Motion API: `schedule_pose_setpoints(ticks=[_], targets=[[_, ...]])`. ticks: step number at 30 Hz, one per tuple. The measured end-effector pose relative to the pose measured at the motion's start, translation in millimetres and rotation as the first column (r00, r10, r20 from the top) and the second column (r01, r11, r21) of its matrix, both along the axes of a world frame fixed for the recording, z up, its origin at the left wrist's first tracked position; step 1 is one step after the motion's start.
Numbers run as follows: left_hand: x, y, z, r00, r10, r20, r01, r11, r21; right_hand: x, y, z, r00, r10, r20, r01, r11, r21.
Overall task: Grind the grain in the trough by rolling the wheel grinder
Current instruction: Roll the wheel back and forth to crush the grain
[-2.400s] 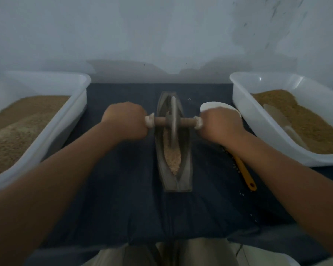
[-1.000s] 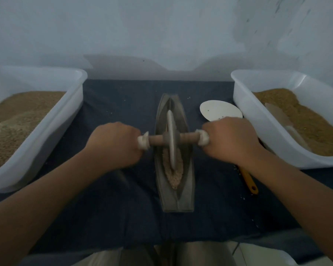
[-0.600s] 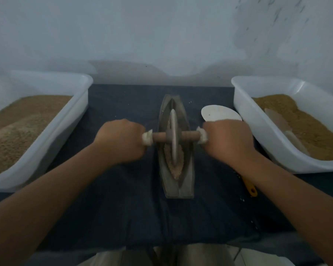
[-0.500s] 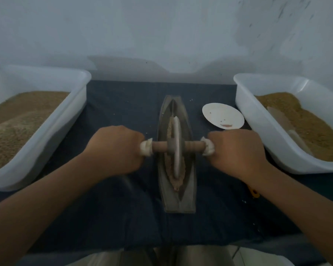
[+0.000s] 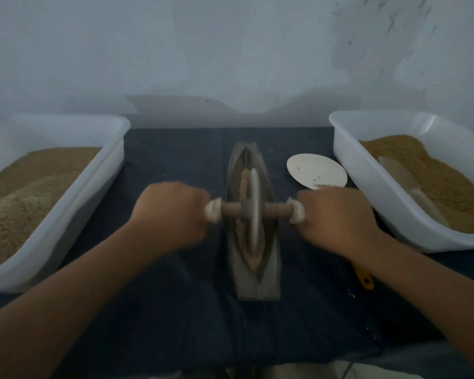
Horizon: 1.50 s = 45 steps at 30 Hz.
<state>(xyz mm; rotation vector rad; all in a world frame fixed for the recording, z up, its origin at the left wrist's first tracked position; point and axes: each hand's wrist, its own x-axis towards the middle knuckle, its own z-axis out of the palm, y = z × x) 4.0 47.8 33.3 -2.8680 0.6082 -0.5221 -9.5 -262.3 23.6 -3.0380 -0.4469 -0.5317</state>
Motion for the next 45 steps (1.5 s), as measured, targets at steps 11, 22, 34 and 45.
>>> schedule_pose_setpoints(ticks=[11,22,34,45], targets=[[84.4,-30.3,27.6,0.972,0.175,-0.158,-0.184,0.982,-0.049,80.6,23.2,20.3,0.982,-0.185,-0.025,0.184,0.982,-0.03],[14.3,2.8,-10.2,0.984,0.071,-0.162,-0.09,0.989,-0.116,22.7,3.7,0.8,0.989,0.025,0.146,-0.01,0.994,-0.107],[11.1,5.4,-11.0,0.988,0.056,-0.141,-0.072,0.991,-0.114,13.9,9.6,15.1,0.999,-0.042,-0.029,0.038,0.991,-0.129],[73.9,-30.8,30.5,0.972,0.168,-0.166,-0.178,0.983,-0.049,82.4,19.8,12.1,0.979,-0.203,-0.011,0.202,0.978,-0.05]])
